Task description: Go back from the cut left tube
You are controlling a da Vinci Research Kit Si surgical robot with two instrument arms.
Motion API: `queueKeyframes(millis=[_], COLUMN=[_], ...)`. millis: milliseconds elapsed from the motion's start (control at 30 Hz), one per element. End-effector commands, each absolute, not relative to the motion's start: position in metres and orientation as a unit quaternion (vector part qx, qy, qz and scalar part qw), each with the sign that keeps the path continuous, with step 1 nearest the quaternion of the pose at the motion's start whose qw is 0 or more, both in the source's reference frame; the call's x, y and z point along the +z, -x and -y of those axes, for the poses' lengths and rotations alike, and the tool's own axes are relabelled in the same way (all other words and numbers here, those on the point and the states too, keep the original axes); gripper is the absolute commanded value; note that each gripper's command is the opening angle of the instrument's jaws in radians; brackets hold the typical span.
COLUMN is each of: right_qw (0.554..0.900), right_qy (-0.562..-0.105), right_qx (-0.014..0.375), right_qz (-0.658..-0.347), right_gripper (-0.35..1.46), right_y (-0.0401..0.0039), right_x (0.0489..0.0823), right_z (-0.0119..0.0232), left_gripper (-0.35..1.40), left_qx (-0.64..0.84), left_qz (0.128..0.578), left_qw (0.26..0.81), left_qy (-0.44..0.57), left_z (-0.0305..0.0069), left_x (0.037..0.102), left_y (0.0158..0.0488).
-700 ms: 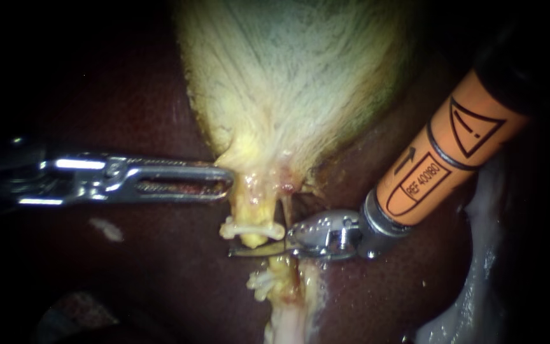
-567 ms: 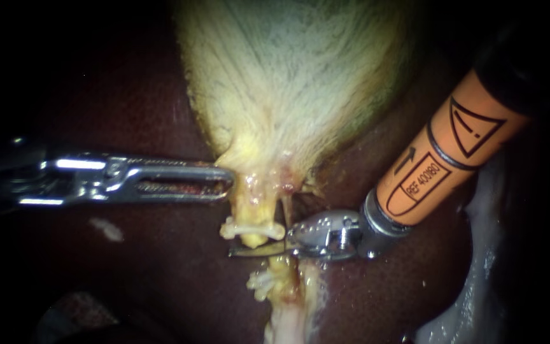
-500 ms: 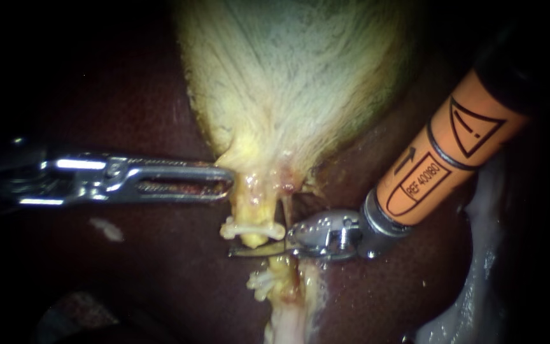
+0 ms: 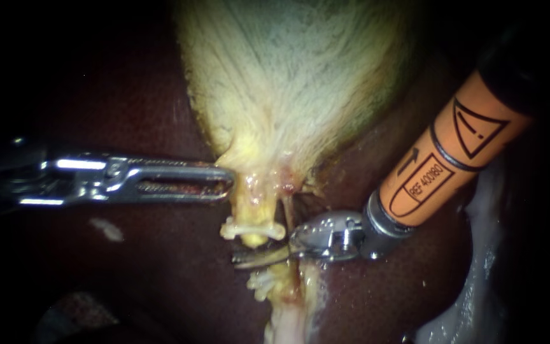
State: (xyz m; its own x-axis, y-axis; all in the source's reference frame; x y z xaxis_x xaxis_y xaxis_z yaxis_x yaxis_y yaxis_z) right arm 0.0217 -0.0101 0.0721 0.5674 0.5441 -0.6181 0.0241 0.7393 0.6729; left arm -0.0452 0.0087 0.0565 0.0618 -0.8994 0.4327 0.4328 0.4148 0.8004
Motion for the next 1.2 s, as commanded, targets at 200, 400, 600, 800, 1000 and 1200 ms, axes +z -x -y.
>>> queueKeyframes(millis=[200,400,600,800,1000,1200], right_qw=[0.824,0.823,0.822,0.826,0.842,0.859], right_qy=[-0.324,-0.326,-0.332,-0.314,-0.258,-0.19], right_qx=[0.158,0.155,0.145,0.157,0.153,0.129], right_qz=[-0.437,-0.438,-0.44,-0.44,-0.449,-0.458], right_gripper=[0.67,0.93,0.79,0.88,1.16,1.33], right_y=[-0.0217,-0.0212,-0.0186,-0.0151,-0.0119,-0.0095], right_x=[0.0721,0.0717,0.0697,0.0679,0.0665,0.0651], right_z=[0.0101,0.0105,0.0116,0.0097,0.007,0.0048], left_gripper=[-0.35,-0.35,-0.35,-0.35,-0.35,-0.35], left_qx=[-0.484,-0.484,-0.484,-0.484,-0.484,-0.484], left_qz=[0.484,0.484,0.484,0.484,0.484,0.484], left_qw=[0.688,0.688,0.688,0.688,0.688,0.688], left_qy=[-0.241,-0.241,-0.241,-0.241,-0.241,-0.241], left_z=[-0.0087,-0.0088,-0.0088,-0.0088,-0.0088,-0.0088], left_x=[0.0565,0.0566,0.0567,0.0569,0.0569,0.057], left_y=[0.0452,0.0451,0.045,0.045,0.045,0.0451])
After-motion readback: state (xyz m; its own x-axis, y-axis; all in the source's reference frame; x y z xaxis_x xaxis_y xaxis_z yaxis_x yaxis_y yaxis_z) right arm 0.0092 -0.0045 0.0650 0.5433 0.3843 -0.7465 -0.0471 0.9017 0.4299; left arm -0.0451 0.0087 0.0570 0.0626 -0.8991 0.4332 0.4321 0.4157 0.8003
